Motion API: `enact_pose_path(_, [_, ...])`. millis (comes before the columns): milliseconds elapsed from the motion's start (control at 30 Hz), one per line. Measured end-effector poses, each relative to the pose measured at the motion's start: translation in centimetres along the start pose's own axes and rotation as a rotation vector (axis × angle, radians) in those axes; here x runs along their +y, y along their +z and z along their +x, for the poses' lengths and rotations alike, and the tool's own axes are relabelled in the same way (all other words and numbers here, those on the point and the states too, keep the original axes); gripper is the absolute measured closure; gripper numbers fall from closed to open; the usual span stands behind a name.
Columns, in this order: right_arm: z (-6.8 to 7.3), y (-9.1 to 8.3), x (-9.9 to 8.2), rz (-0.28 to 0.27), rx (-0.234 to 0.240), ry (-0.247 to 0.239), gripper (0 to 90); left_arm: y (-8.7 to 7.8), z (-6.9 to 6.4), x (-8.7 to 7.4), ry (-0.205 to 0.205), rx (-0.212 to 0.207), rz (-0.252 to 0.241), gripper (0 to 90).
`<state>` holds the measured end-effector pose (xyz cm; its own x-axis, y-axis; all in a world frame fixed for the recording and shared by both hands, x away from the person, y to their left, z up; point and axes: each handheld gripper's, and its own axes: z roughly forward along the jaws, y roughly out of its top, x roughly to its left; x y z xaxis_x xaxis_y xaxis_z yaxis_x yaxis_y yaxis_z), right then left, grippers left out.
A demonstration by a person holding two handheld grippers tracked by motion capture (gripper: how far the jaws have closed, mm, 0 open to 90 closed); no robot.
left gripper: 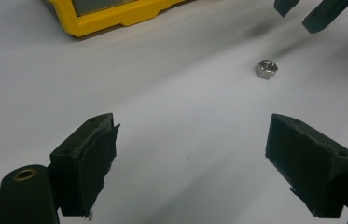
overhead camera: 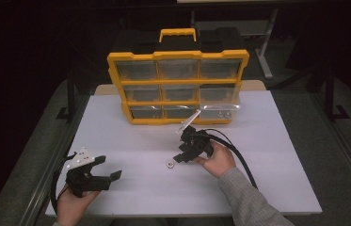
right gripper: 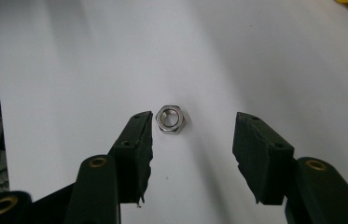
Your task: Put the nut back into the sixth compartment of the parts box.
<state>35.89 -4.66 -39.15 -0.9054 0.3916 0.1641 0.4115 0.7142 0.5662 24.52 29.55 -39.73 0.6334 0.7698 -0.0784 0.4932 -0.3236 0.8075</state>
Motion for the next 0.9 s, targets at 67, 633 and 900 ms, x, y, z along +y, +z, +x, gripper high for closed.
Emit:
enact_pose_path(67, [0.1, 0.4, 0.0, 0.001, 0.001, -0.007, 46.2, 0.0, 0.0, 0.0, 0.000, 0.000, 0.000, 16.0])
enact_pose_path(633, [0.9, 4.1, 0.1, 0.066, 0.004, -0.053, 52.5, 0.0, 0.0, 0.0, 0.001, -0.001, -0.005, 16.0])
enact_pose_path(900, [0.9, 4.9, 0.2, 0.076, -0.009, -0.092, 58.6, 0.0, 0.0, 0.0, 0.002, -0.001, -0.002, 16.1])
